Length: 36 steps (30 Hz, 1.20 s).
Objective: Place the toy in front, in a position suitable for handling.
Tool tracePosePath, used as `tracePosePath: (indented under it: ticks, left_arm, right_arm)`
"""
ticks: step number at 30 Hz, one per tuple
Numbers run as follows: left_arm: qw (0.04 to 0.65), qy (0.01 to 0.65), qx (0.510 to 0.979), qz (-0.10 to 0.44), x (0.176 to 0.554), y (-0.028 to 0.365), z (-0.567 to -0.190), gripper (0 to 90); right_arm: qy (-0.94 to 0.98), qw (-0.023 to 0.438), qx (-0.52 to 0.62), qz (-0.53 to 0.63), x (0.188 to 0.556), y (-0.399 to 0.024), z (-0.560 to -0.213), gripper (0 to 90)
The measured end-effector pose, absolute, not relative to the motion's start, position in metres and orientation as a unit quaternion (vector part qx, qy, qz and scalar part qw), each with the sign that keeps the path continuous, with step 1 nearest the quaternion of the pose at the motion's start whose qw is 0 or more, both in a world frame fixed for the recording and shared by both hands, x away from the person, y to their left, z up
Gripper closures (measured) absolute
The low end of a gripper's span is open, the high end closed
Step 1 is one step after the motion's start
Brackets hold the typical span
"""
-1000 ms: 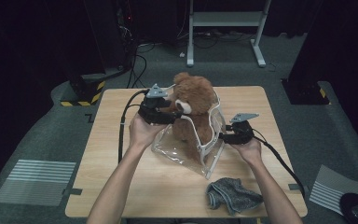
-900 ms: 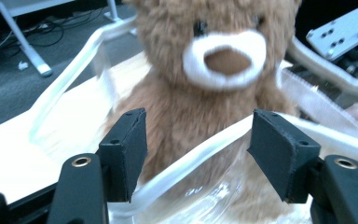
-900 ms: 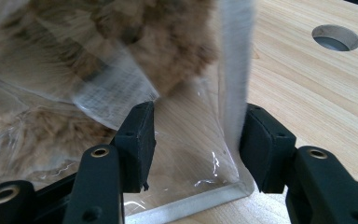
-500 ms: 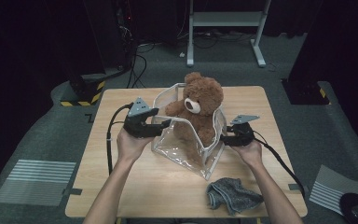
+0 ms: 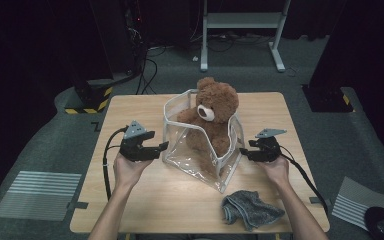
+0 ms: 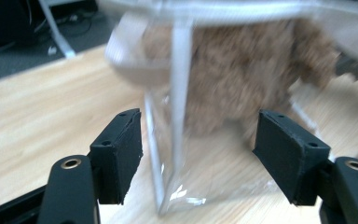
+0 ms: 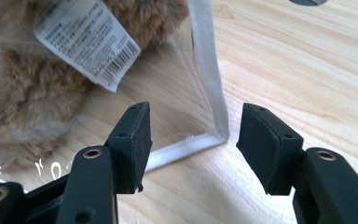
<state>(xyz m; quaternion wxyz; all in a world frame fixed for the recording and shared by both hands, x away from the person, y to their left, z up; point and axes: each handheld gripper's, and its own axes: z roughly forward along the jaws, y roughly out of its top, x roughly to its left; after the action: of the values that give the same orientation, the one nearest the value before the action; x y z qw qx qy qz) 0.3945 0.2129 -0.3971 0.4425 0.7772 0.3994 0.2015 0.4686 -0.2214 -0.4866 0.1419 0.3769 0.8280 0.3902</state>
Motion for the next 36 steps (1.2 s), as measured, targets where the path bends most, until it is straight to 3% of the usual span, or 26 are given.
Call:
tracePosePath:
  ticks: [12, 36]
  left_arm:
    - [0.412, 0.447, 0.77, 0.193, 0.388, 0.24, -0.435, 32.1]
    - [0.38, 0.501, 0.753, 0.193, 0.372, 0.27, -0.475, 31.2]
  right_arm:
    - [0.822, 0.16, 0.378, 0.395, 0.445, -0.229, -0.477, 39.7]
    - [0.801, 0.175, 0.397, 0.413, 0.409, -0.246, -0.466, 38.9]
